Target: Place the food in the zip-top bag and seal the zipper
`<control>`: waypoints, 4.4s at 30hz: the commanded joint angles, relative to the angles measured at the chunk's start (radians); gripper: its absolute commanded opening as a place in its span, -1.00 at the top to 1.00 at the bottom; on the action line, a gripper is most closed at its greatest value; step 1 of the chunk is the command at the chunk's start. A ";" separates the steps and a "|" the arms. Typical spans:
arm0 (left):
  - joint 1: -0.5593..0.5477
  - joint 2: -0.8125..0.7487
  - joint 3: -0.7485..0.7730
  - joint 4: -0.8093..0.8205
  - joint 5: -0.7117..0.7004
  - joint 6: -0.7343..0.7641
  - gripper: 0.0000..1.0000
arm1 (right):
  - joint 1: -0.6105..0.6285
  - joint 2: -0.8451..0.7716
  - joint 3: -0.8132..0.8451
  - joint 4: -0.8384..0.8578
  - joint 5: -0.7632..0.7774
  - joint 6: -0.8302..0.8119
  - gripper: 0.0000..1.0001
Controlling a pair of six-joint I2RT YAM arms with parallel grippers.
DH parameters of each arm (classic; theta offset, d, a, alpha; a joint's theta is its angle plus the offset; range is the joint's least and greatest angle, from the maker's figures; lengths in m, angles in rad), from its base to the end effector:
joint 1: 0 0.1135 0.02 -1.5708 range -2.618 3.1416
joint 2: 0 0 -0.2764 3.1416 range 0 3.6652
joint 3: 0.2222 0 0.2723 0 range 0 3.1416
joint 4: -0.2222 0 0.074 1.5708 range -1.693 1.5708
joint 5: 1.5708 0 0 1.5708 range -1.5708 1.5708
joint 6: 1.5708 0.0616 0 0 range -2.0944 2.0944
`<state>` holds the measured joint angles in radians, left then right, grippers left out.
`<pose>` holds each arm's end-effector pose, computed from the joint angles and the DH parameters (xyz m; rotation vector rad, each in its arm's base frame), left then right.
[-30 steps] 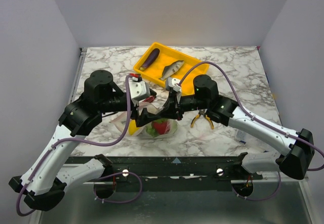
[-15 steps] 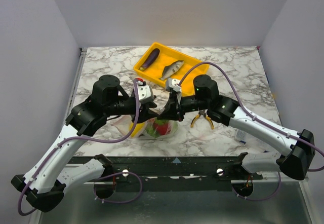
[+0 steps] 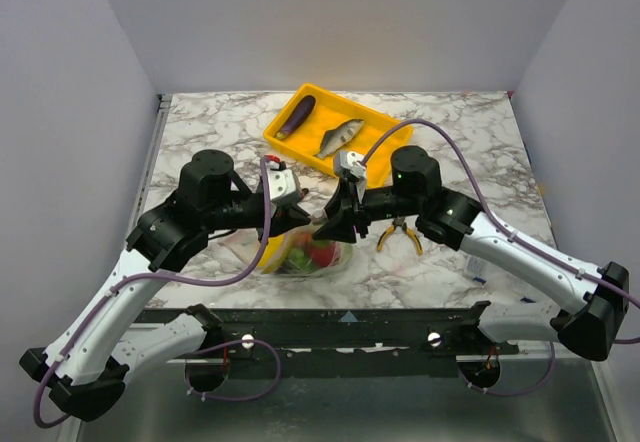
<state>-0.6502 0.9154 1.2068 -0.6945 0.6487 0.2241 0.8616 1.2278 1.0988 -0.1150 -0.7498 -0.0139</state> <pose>0.1382 -0.1519 0.4181 1.2189 1.5844 -0.9139 0.1724 0.2654 0.3704 -1.3007 1.4356 1.2593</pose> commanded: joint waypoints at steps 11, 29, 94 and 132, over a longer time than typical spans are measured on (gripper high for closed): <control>-0.003 -0.050 0.005 -0.002 0.030 -0.022 0.27 | -0.007 0.039 0.088 -0.044 -0.044 0.067 0.99; 0.002 0.086 0.148 -0.082 0.097 -0.160 0.19 | -0.006 0.013 0.065 -0.006 0.044 0.102 0.99; 0.040 0.019 0.026 -0.062 0.069 -0.181 -0.35 | -0.004 -0.074 -0.137 0.258 -0.060 0.247 1.00; 0.074 0.025 0.065 -0.117 0.146 -0.143 1.00 | -0.005 0.100 0.419 -0.495 0.129 0.250 -0.17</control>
<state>-0.5816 0.9363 1.2354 -0.8108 0.7532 0.0788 0.8555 1.2537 1.4425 -0.3985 -0.6170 0.2203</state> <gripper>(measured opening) 0.015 0.583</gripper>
